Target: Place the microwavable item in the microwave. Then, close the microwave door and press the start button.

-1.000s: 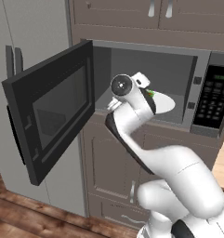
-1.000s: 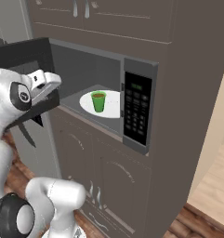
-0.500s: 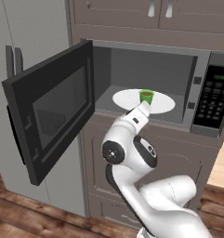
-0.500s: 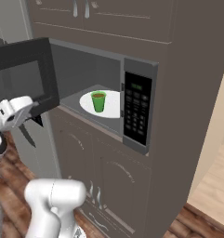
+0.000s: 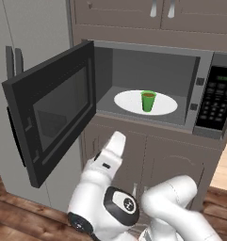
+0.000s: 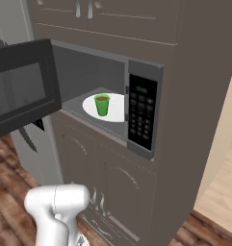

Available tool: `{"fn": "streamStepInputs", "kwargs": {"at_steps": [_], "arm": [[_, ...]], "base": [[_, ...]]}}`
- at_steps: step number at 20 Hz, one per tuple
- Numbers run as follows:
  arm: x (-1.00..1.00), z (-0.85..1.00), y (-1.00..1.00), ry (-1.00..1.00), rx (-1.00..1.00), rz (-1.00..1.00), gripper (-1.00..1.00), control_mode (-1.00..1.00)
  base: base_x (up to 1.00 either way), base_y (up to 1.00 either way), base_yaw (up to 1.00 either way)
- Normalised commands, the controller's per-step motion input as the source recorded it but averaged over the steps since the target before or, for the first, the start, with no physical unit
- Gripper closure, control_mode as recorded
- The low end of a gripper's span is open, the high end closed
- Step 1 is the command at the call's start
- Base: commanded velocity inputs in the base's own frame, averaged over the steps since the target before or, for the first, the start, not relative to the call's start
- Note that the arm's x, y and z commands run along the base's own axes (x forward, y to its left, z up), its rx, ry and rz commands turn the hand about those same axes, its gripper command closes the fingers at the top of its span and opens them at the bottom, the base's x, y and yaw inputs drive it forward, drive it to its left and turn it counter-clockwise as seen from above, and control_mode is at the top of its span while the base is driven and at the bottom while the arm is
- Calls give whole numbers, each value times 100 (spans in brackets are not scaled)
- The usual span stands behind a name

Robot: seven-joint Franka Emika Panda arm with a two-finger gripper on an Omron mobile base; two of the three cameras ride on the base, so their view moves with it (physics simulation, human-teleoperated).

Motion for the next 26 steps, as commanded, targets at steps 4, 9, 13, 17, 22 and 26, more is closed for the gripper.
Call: {"fn": "streamStepInputs", "kwargs": {"at_steps": [4, 9, 13, 17, 22, 26], "arm": [[-77, -2, 100, -1, -20, 0, -100, -100], [-35, -15, 100, 0, -16, 0, -100, -100], [3, -30, 100, 8, -13, 0, -100, -100], [24, -49, 100, 14, -12, 0, -100, -100], [15, -61, 100, 13, -10, 0, -100, -100], [59, -62, 100, 17, -8, -4, -100, -100]], "base": [[0, 0, 0], [0, 0, 0], [0, 0, 0], [0, 0, 0], [0, 0, 0], [0, 0, 0]]}}
